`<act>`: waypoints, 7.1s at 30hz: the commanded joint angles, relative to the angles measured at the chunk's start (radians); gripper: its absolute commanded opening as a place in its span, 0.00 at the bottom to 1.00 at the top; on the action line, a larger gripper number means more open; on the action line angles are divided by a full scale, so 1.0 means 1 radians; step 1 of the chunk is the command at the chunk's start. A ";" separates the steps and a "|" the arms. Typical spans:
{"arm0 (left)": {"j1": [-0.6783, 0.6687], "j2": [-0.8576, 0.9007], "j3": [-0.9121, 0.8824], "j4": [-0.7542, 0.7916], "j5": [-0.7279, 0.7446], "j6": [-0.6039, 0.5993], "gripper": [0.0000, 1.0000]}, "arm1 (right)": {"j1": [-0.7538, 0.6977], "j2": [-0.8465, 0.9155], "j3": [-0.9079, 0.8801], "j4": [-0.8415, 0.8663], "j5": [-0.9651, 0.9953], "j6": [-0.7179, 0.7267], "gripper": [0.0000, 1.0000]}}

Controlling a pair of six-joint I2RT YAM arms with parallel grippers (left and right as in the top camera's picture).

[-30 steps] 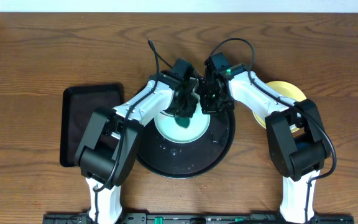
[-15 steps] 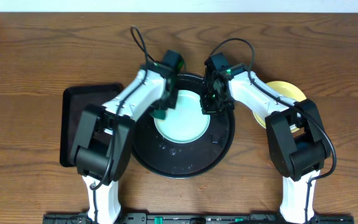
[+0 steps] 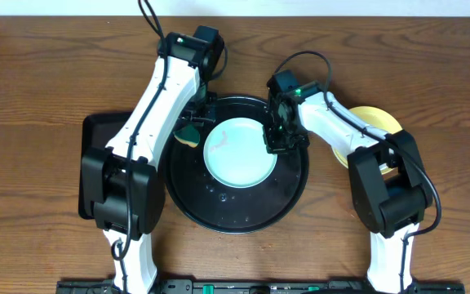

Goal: Clean dirty plates on tray and stack at the side

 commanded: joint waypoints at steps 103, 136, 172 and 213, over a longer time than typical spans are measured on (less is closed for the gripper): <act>0.534 -0.352 -0.785 0.592 0.011 0.091 0.07 | -0.746 -0.406 -0.333 0.102 0.067 -0.038 0.01; 0.534 -0.354 -0.788 0.597 0.013 0.089 0.54 | -0.792 -0.428 -0.386 0.125 0.110 -0.066 0.56; 0.534 -0.724 -0.693 0.415 0.042 0.011 0.75 | -0.698 -1.397 -0.341 0.032 0.073 -0.016 0.99; 0.534 -0.724 -0.693 0.415 0.042 0.011 0.75 | -0.488 -2.105 -1.501 0.898 0.126 -0.188 0.99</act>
